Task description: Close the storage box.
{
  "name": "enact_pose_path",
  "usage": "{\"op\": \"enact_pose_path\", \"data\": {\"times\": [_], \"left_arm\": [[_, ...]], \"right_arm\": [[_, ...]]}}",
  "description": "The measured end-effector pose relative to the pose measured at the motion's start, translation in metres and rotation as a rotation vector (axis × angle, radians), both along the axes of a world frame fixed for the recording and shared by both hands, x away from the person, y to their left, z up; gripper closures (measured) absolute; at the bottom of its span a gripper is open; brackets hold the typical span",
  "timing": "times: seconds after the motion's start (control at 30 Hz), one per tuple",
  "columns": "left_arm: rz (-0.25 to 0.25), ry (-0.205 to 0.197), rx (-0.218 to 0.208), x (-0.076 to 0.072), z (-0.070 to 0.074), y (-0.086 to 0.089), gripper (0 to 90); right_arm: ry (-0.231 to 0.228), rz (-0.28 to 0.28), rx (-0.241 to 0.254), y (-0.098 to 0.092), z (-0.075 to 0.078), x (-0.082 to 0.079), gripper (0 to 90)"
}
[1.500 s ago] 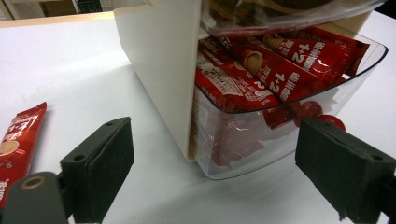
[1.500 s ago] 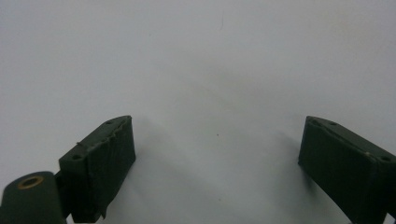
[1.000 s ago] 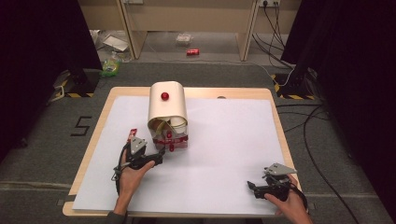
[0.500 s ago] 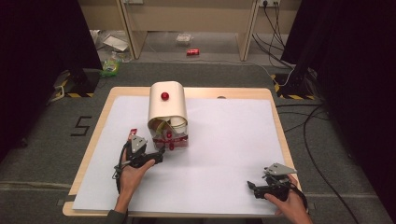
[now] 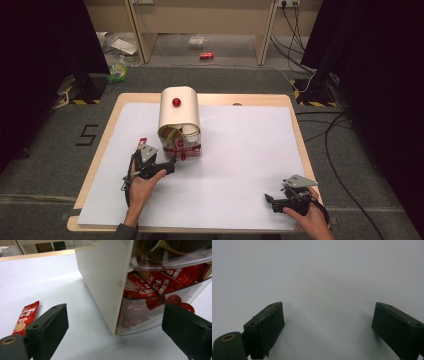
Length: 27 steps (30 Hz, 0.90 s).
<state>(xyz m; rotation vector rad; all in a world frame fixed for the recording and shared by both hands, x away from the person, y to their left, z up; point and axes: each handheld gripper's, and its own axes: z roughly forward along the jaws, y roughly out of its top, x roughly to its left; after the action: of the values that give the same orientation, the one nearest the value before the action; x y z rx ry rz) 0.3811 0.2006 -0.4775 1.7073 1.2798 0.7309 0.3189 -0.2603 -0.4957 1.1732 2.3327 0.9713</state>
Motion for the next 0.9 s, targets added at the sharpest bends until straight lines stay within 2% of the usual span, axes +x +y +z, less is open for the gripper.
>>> {"op": "enact_pose_path", "data": {"times": [0.23, 0.4, 0.57, 0.9], "left_arm": [[-0.003, 0.008, 0.004, -0.001, 0.001, 0.0, 8.3], [-0.024, 0.005, -0.04, -0.003, 0.004, 0.002, 14.4], [-0.03, -0.009, -0.046, -0.007, 0.01, 0.005, 15.3], [-0.041, 0.0, -0.041, -0.013, 0.011, 0.004, 15.3]], "right_arm": [[0.0, 0.0, 0.0, 0.0, 0.0, 0.0, 11.1], [0.0, 0.001, 0.0, 0.0, 0.0, 0.0, 11.1], [0.0, 0.0, 0.001, 0.0, 0.0, 0.0, 11.1], [-0.001, 0.001, 0.001, 0.0, 0.0, 0.0, 11.1]]}}
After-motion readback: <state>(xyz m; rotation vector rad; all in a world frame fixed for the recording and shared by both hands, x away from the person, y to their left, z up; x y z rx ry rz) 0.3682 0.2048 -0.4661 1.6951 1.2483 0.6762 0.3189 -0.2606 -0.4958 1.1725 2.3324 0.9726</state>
